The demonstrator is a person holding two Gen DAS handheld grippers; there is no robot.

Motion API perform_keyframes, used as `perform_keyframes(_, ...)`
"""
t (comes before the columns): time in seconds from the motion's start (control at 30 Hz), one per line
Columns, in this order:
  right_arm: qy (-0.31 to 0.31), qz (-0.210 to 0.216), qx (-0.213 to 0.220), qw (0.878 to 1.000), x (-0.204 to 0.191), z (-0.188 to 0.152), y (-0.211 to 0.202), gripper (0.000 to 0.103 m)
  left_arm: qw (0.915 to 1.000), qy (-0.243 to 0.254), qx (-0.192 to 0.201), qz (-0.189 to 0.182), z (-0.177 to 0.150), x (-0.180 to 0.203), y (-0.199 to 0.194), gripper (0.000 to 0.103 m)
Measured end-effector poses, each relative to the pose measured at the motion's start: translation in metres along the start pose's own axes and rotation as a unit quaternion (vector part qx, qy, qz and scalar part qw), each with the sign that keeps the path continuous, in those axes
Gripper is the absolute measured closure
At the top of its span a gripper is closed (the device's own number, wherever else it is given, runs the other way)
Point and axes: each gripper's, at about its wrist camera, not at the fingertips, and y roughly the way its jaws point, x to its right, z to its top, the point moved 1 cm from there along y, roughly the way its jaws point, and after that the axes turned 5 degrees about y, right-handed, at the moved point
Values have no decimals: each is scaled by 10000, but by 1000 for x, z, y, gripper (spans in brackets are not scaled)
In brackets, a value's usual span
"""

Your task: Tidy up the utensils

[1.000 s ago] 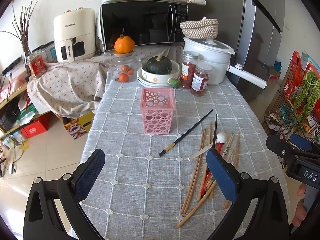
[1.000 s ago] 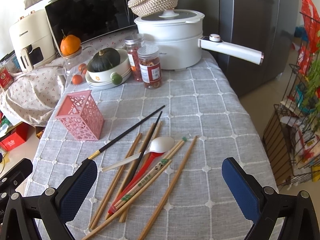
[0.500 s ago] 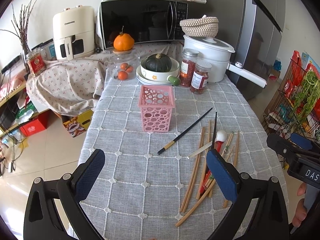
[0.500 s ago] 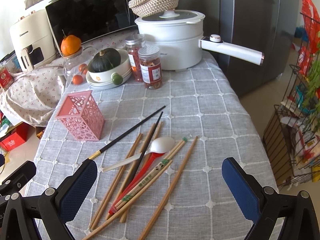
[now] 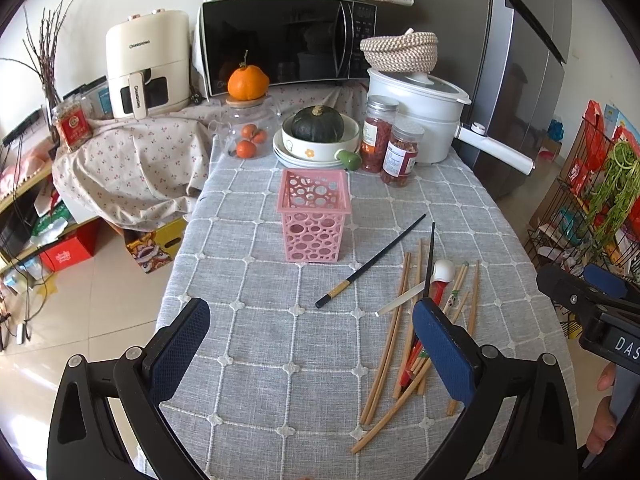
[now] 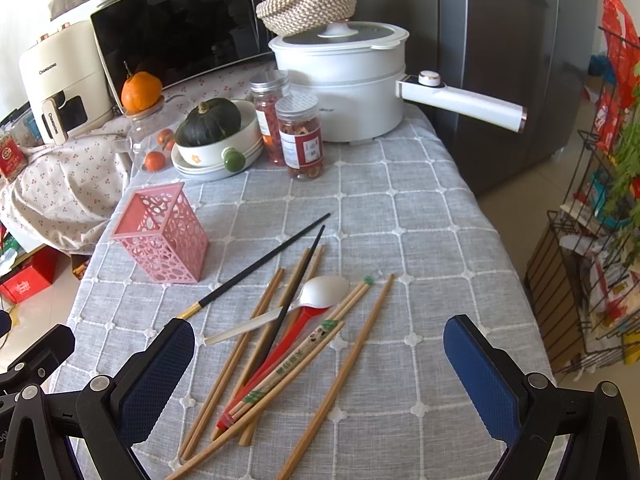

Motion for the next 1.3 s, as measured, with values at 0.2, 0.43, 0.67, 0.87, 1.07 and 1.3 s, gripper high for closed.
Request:
perform_keyframes(0.2,-6,-1,3,10000,0,0,0,1,10000,8,-4,8,0,0,0,1)
perform_keyframes(0.43,-22,-25,-22,10000,1,0,1,1,10000,50,-1,48,-1,-3,1,1)
perform_keyframes(0.67,-51,-46,-31,10000,1,1,2,1,9999,113,-27,74,-1,-2,6,1)
perform_keyframes(0.87,-133,-134,-15,9998,3,4,1,1,9997,222,-71,64,3,4,11,1)
perform_keyframes(1.07,-168,-116,-160,9997,10,10,8,1,9986,497,-193,-56,16,18,18,1)
perform_keyframes(1.3,71,142,-800,9967,33,21,37,1,9931,861,-645,-469,38,47,44,5)
